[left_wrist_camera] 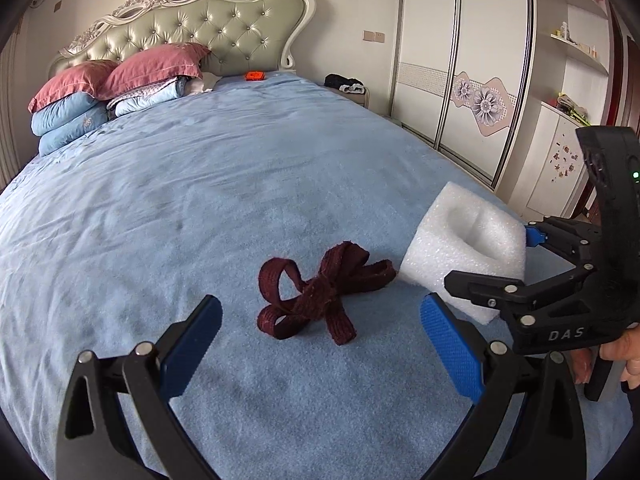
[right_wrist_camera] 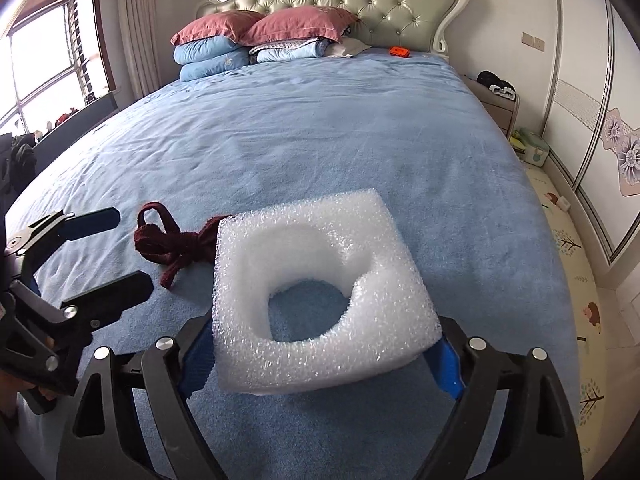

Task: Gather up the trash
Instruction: 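Grasp the white foam block with the right gripper while the left grasps the maroon ribbon, then carry the foam block and ribbon over the yellow bin and open both grippers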

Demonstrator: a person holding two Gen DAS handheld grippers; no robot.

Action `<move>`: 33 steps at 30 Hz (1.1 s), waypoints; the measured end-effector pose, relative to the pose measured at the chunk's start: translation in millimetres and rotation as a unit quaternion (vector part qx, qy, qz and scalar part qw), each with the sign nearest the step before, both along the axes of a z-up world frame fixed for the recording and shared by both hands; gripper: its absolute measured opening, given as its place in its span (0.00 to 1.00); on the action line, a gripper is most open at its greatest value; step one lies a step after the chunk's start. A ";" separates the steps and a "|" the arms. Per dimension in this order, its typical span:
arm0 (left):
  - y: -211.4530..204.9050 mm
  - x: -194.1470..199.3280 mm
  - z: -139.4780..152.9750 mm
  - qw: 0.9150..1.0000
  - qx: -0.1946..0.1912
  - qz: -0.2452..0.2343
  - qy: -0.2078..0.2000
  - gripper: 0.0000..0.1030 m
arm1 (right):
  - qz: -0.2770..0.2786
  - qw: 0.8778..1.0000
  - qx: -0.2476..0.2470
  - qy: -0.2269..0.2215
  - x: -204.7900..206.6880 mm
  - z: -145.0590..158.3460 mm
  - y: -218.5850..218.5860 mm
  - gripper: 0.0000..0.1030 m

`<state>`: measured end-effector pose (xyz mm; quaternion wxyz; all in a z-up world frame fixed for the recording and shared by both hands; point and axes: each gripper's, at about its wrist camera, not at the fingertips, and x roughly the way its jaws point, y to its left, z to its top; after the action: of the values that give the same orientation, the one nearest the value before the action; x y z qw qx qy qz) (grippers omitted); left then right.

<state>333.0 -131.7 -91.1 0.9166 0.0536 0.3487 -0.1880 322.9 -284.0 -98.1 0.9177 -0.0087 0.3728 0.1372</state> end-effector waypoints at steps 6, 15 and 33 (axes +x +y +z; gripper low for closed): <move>-8.2 26.2 -7.8 1.000 0.000 0.008 0.030 0.96 | -0.005 1.000 0.021 -0.013 -2.9 15.8 -10.6 0.81; -10.0 42.8 -21.4 0.995 -0.044 -0.025 0.090 0.22 | 0.006 0.999 0.041 -0.005 -7.4 12.6 -12.6 0.81; -19.9 -91.4 42.4 0.986 -0.109 -0.120 0.029 0.21 | 0.010 0.997 0.046 -0.060 -133.5 59.4 -50.8 0.81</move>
<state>241.6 -151.6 -48.7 0.8773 -0.0106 0.3436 -0.3348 189.4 -334.8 -38.7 0.9363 0.0218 0.3103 0.1628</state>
